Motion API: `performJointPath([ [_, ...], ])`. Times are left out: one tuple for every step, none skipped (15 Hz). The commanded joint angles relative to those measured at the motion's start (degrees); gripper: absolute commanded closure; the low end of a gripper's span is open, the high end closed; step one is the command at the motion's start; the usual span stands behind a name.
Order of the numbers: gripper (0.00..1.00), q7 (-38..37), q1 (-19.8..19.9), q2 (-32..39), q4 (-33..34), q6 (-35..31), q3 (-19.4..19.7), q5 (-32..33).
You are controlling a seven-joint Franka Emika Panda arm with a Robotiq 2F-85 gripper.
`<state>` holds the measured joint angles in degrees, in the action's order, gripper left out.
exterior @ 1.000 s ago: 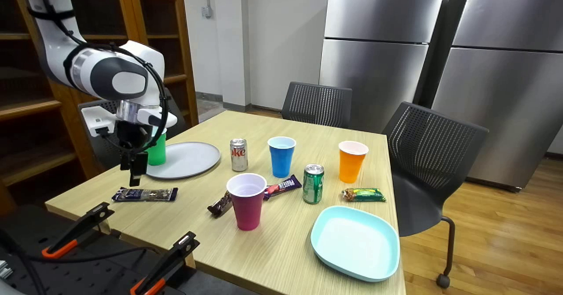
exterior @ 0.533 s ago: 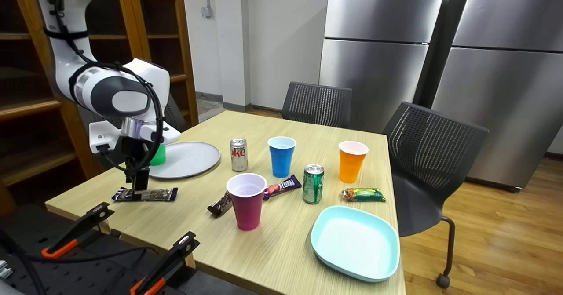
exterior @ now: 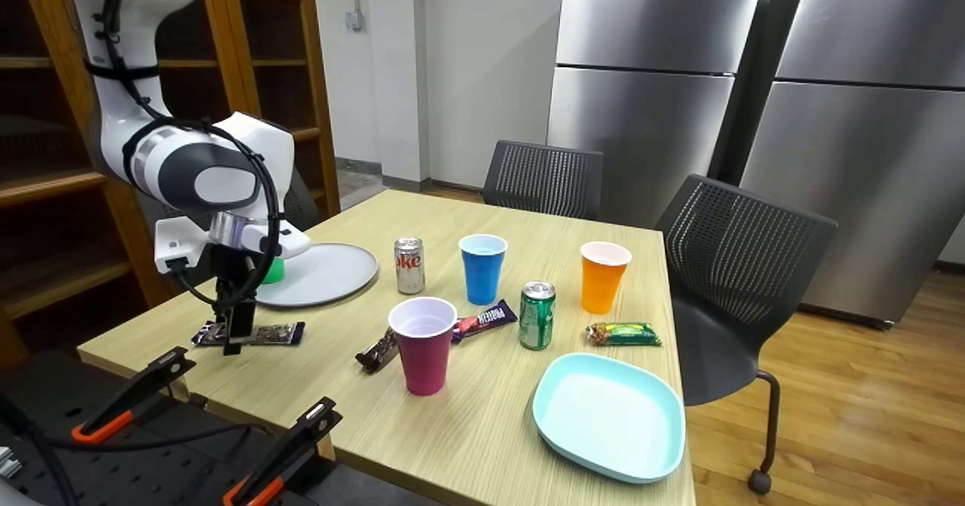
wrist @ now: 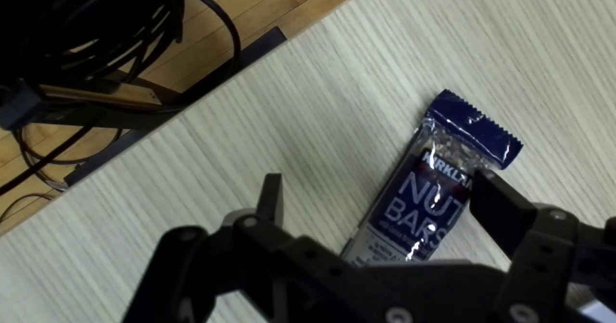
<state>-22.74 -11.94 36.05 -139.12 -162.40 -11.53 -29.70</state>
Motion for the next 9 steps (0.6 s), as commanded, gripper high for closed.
performJointPath([
  [0.13,-0.95,0.71,0.71,0.72,-0.55,-1.01,0.03],
  [0.28,-1.01,0.65,0.76,0.78,-0.6,-0.94,0.06],
  [0.35,-1.0,0.65,0.74,0.81,-0.62,-0.94,0.06],
  [0.44,-0.94,0.67,0.74,0.84,-0.65,-0.97,0.07],
  [0.51,-0.89,0.67,0.72,0.84,-0.71,-0.99,0.07],
  [0.6,-0.86,0.7,0.69,0.83,-0.71,-1.02,0.06],
  [0.66,-0.85,0.73,0.66,0.82,-0.71,-1.04,0.03],
  [0.75,-0.85,0.74,0.65,0.81,-0.68,-1.05,0.02],
  [0.82,-0.91,0.68,0.68,0.8,-0.71,-1.01,0.04],
])
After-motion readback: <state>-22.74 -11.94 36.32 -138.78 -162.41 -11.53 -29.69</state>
